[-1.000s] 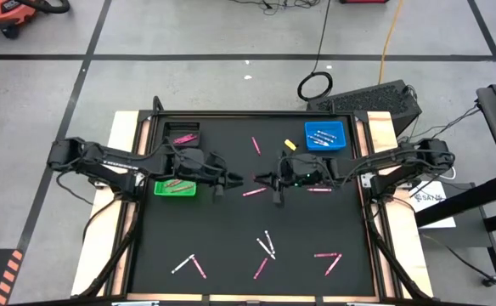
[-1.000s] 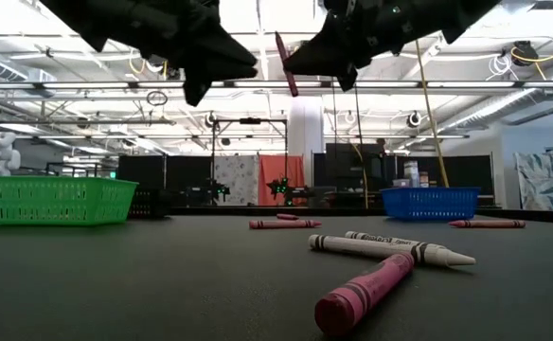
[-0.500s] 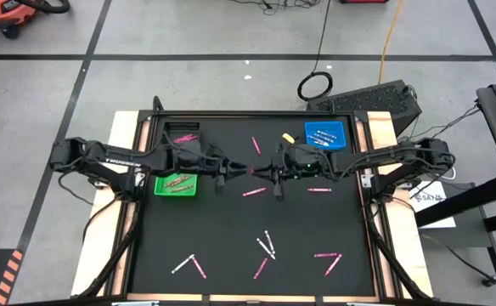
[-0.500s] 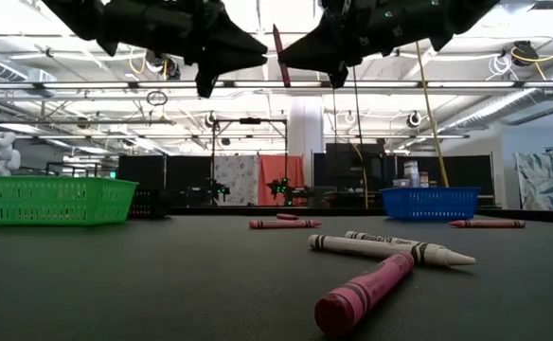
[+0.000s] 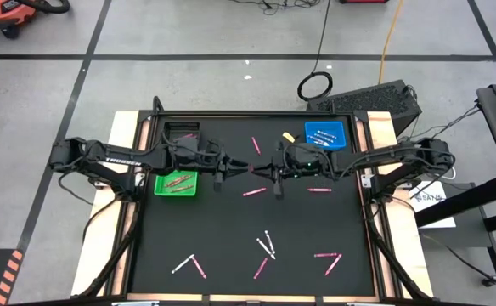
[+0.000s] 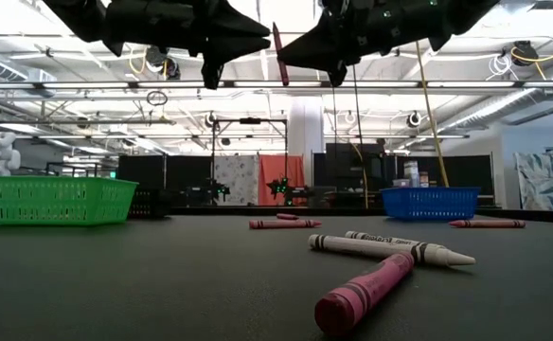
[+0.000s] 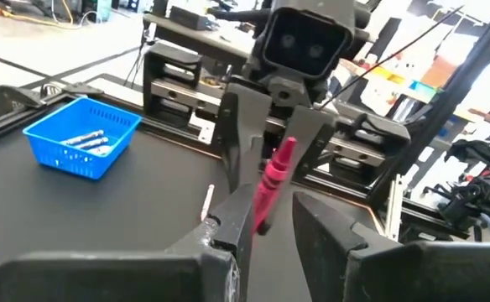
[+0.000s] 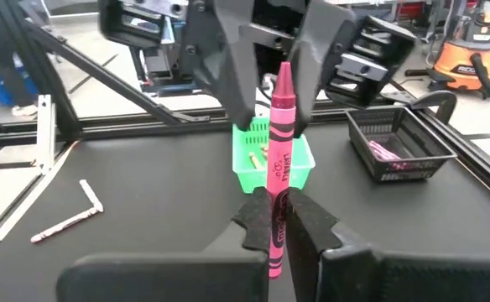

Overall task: Sort crayons
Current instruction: Put the red crayon into the black bin

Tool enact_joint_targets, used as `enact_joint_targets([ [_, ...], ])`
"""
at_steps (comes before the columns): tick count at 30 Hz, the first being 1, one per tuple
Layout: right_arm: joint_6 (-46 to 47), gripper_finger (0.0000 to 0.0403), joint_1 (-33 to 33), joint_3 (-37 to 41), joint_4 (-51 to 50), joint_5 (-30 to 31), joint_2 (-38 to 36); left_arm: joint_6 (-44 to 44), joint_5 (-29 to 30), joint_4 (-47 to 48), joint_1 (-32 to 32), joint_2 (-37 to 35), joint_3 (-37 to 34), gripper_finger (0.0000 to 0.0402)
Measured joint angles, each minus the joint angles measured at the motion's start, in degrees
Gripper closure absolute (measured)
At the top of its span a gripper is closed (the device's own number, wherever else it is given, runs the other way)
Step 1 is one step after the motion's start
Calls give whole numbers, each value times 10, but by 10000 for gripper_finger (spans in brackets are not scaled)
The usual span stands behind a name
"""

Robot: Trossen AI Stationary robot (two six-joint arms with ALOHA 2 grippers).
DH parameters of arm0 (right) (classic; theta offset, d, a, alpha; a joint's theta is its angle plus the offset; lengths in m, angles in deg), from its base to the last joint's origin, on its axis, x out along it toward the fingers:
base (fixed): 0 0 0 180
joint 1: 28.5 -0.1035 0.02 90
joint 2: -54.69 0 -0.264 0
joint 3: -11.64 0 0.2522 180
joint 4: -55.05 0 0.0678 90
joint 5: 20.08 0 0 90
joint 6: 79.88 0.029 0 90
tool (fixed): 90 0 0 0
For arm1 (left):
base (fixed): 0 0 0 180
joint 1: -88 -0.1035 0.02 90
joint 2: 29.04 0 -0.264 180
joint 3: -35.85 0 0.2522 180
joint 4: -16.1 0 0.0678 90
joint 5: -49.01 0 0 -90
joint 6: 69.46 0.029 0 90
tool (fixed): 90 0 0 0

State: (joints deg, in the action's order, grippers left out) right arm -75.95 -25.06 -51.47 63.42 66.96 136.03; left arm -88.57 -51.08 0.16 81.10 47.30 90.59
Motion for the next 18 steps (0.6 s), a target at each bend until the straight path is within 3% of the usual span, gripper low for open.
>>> enact_joint_targets([
  [18, 13, 401, 12, 0, 47, 2, 2, 0, 28, -16, -7, 0, 0, 311],
])
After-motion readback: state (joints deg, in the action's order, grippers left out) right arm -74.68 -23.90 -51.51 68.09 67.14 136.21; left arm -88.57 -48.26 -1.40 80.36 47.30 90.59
